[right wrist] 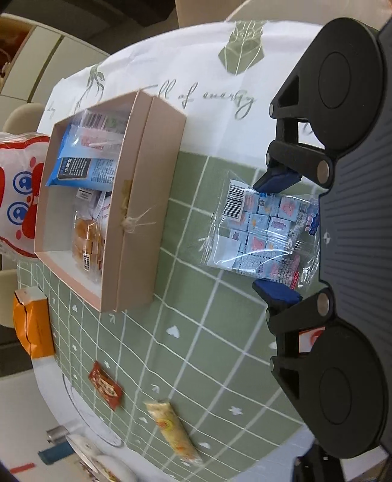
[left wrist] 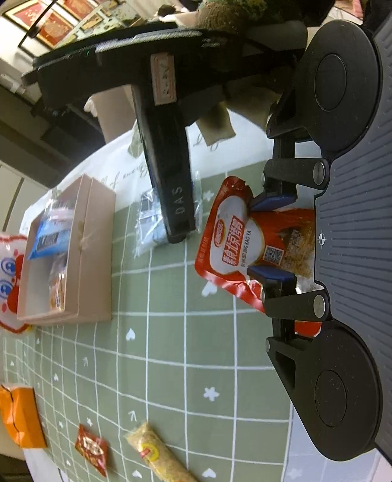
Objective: Organize snacks
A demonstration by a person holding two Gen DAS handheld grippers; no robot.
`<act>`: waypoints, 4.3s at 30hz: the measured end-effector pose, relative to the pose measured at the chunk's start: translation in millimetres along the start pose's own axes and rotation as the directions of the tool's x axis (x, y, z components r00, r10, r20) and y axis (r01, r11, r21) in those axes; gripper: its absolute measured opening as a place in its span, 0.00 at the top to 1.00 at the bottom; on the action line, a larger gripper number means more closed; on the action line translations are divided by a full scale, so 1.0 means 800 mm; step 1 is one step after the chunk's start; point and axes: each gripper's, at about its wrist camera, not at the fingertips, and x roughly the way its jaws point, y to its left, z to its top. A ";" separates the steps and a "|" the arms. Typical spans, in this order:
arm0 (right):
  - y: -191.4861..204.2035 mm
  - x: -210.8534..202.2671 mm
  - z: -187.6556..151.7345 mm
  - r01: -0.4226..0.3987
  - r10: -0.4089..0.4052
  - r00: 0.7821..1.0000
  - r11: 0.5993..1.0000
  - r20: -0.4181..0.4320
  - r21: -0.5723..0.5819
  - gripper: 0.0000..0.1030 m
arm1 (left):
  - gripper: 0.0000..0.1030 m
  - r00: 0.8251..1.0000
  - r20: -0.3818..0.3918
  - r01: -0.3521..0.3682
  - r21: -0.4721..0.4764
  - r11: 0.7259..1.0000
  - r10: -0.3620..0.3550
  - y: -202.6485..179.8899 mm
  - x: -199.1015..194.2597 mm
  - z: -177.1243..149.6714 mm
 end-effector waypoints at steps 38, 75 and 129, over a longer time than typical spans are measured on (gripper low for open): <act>-0.048 -0.033 -0.050 0.008 -0.008 1.000 1.000 0.014 -0.022 0.40 | 0.58 0.994 0.034 -0.107 0.244 0.964 0.102 -0.060 0.038 -0.010; -0.133 0.068 0.275 -0.109 0.108 0.994 0.980 0.015 0.168 0.39 | 0.56 0.971 0.238 0.033 0.005 0.999 -0.033 0.051 0.091 0.285; 0.249 0.128 0.200 -0.169 0.168 0.986 0.979 0.023 0.113 0.21 | 0.65 0.978 0.189 -0.034 -0.251 0.967 0.083 0.392 -0.056 0.089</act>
